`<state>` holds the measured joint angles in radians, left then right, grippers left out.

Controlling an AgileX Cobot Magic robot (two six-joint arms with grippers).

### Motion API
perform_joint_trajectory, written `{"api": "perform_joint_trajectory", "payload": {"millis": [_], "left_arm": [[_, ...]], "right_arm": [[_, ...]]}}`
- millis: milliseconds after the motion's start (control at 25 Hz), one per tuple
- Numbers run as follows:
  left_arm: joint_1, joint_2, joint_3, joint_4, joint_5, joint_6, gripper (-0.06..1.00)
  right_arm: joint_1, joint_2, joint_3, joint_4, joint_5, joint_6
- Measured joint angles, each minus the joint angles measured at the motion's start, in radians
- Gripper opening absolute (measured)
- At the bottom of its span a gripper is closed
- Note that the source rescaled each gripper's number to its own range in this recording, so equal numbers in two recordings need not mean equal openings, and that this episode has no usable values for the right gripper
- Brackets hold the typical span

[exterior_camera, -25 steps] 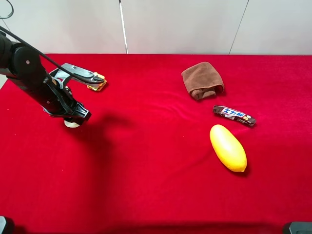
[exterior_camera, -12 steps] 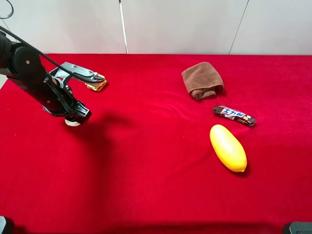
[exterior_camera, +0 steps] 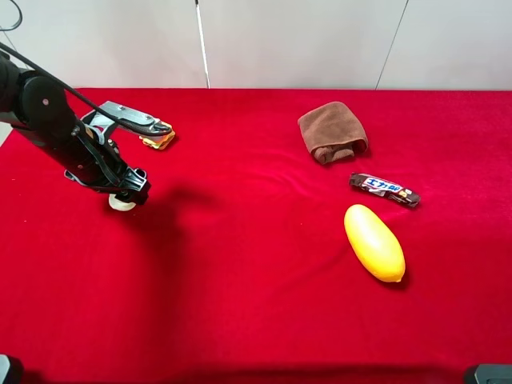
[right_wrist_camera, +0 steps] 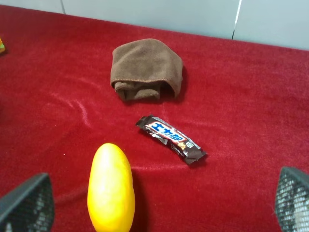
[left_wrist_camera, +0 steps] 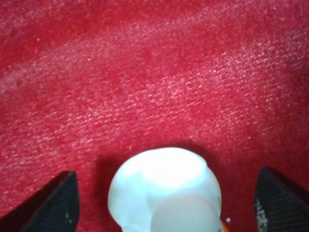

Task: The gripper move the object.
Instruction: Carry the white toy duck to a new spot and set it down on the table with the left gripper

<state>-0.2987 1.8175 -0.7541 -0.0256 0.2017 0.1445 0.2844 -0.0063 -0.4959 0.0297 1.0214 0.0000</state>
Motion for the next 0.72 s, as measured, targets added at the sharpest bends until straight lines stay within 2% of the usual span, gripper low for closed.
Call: {"api": "perform_joint_trajectory", "payload": {"millis": [80, 200, 280, 440, 720], "left_arm": [[0.000, 0.000, 0.000, 0.000, 0.000, 0.000, 0.60], [0.000, 0.000, 0.000, 0.000, 0.000, 0.000, 0.83], [0.000, 0.000, 0.000, 0.000, 0.000, 0.000, 0.93], [0.000, 0.000, 0.000, 0.000, 0.004, 0.000, 0.99], [0.000, -0.073, 0.001, 0.000, 0.032, -0.002, 1.00]], "right_arm": [[0.000, 0.000, 0.000, 0.000, 0.000, 0.000], [0.000, 0.000, 0.000, 0.000, -0.001, 0.000], [0.000, 0.000, 0.000, 0.000, -0.001, 0.000], [0.000, 0.000, 0.000, 0.000, -0.001, 0.000], [0.000, 0.000, 0.000, 0.000, -0.001, 0.000]]}}
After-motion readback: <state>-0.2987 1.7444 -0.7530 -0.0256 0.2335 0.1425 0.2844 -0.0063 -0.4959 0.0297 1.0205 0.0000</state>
